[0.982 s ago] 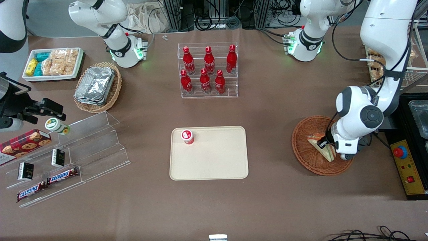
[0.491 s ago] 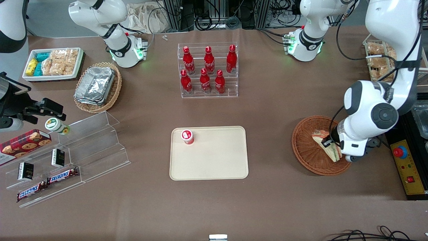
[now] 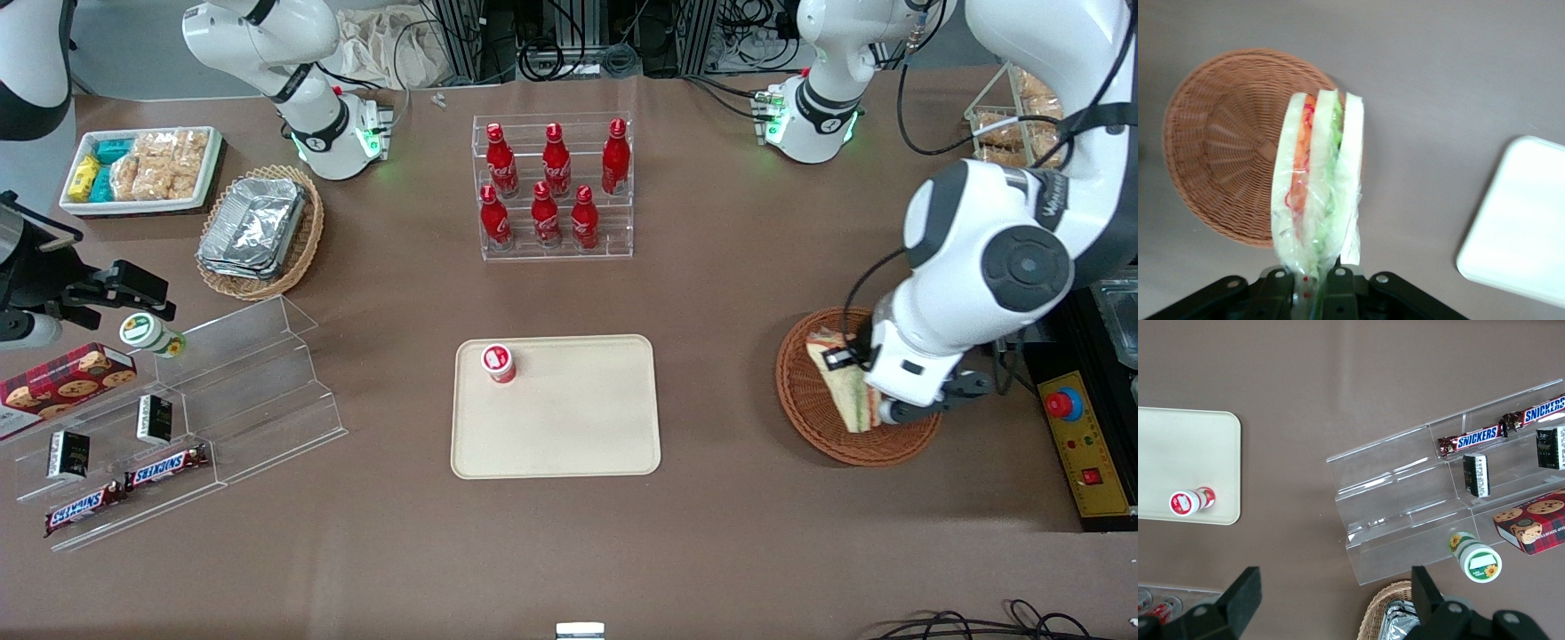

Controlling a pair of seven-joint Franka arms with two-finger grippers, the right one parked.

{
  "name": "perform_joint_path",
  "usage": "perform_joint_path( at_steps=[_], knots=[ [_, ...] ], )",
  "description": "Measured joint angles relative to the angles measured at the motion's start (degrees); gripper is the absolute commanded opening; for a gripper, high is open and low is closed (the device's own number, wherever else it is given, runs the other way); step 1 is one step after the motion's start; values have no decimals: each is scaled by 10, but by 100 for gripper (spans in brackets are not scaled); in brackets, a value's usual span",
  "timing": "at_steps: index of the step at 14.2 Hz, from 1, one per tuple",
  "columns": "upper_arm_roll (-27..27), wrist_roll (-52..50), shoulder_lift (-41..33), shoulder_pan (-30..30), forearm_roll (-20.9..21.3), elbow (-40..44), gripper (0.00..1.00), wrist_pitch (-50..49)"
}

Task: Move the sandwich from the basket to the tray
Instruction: 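Lift the sandwich out of the basket and carry it toward the tray, then lower the sandwich onto the cream tray and open the left gripper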

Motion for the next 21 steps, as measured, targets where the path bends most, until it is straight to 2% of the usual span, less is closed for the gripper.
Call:
perform_joint_path(
  at_steps=[4,10,17,21],
  knots=[
    [-4,0,29,-81,0,35,0,-7],
    [-4,-1,151,-154,0,113,0,6],
    [-2,-6,257,-204,0,133,0,123],
    [-2,-34,301,-218,44,136,0,160]
  ],
)
